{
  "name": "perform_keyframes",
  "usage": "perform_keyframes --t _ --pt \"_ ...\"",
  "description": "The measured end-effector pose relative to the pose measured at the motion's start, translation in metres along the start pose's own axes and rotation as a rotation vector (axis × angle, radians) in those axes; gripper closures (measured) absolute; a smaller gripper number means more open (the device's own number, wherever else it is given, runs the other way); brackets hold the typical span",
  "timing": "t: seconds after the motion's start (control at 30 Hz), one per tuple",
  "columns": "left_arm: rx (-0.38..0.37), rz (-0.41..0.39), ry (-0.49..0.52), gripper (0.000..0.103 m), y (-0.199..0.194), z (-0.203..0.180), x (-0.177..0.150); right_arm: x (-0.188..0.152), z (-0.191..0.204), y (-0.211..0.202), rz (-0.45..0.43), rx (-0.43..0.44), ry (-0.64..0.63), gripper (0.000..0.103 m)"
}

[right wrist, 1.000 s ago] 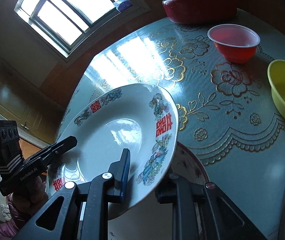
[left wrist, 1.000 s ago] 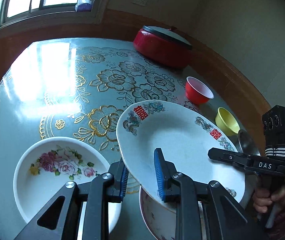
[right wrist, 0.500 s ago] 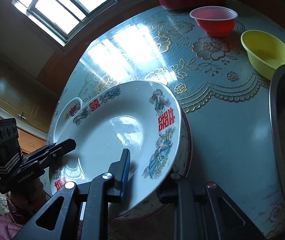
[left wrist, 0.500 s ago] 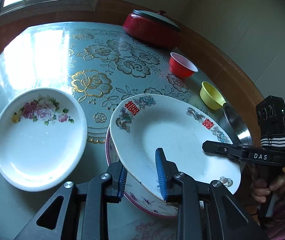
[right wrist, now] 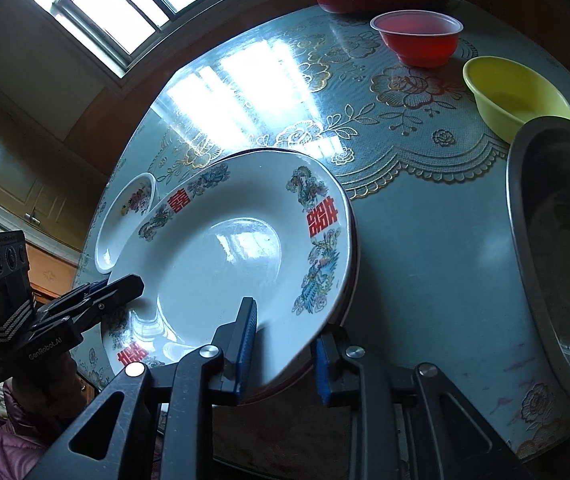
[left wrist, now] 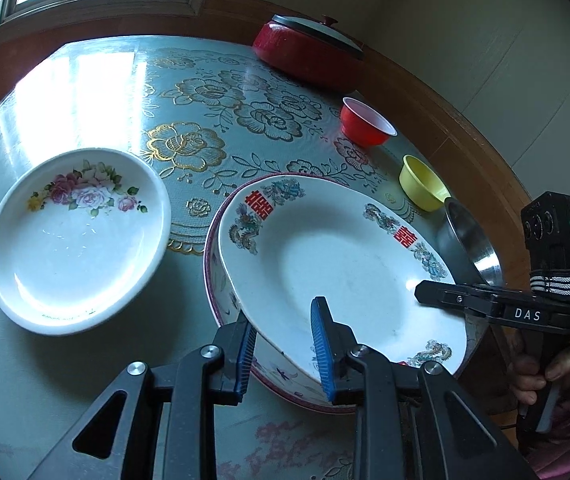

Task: Organize plates and bowls
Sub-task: 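Set the red-character plate onto the purple-rimmed plate and open the left gripper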

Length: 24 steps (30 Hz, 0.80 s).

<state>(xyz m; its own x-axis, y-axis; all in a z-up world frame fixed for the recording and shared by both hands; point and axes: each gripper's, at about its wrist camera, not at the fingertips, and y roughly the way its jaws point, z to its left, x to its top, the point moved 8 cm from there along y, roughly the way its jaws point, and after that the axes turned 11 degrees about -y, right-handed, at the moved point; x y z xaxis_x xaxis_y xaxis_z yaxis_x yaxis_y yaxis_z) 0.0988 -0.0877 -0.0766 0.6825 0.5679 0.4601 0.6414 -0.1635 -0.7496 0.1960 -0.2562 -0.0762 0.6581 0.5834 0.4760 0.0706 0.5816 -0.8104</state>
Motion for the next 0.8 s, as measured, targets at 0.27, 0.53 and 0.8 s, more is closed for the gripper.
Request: perform_keyframes --t 0.27,0.53,0.8 --pt "0.003 -0.007 -0.017 0.076 -0.005 0.003 -0.005 -0.007 -0.001 -0.009 0.005 -0.014 -0.022 0.075" --pt "0.001 -0.012 -0.05 0.077 -0.007 0.01 -0.008 -0.012 0.007 -0.011 0.036 -0.021 -0.081 0.072" --pt "0.021 -0.026 -0.045 0.077 -0.007 0.007 -0.009 -0.012 0.007 -0.012 0.036 -0.02 -0.095 0.072"
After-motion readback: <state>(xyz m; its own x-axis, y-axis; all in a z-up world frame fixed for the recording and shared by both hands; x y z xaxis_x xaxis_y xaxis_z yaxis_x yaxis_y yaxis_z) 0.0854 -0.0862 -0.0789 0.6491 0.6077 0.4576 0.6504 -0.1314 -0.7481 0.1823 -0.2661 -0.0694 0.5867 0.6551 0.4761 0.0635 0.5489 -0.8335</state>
